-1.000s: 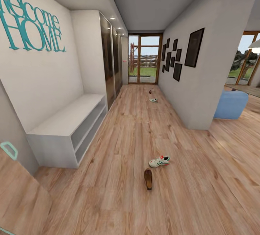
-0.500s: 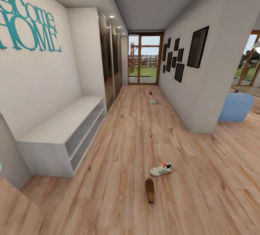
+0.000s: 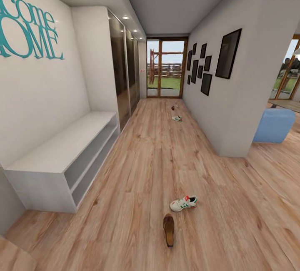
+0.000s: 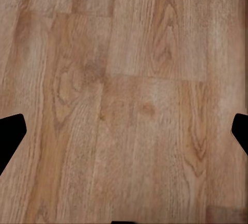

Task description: Pick up the two gym shoes and the two sandals from the corridor floor and place them onto the hallstand (shoe rack) in the corridor, making sure they are on the rack and not on the floor. Arrange them so the two gym shoes are next to each other and the two sandals are next to each other.

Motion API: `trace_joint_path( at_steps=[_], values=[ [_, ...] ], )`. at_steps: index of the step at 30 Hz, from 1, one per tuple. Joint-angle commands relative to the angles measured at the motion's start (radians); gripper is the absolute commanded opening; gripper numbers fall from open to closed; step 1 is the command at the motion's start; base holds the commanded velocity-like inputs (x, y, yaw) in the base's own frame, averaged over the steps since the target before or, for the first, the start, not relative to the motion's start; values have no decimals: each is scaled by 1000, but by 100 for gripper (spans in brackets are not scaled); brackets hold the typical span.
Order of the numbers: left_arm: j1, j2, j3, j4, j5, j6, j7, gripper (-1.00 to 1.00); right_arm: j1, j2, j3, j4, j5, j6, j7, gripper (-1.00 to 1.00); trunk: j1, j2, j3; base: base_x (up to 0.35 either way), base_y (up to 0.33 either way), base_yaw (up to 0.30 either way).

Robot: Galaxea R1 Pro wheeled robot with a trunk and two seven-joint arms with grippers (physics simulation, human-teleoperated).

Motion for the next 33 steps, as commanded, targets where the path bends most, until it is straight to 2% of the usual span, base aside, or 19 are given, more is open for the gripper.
trace_joint_path(
  at_steps=[1, 33],
  values=[
    [-1, 0, 0, 1, 4, -3, -1, 100, -1, 0, 2, 1, -10, -4, 0, 100, 0, 0, -1, 234, -142, 0],
    [-1, -1, 0, 1, 4, -3, -1, 100, -1, 0, 2, 1, -10, -4, 0, 100, 0, 0, -1, 232, -145, 0]
  ],
)
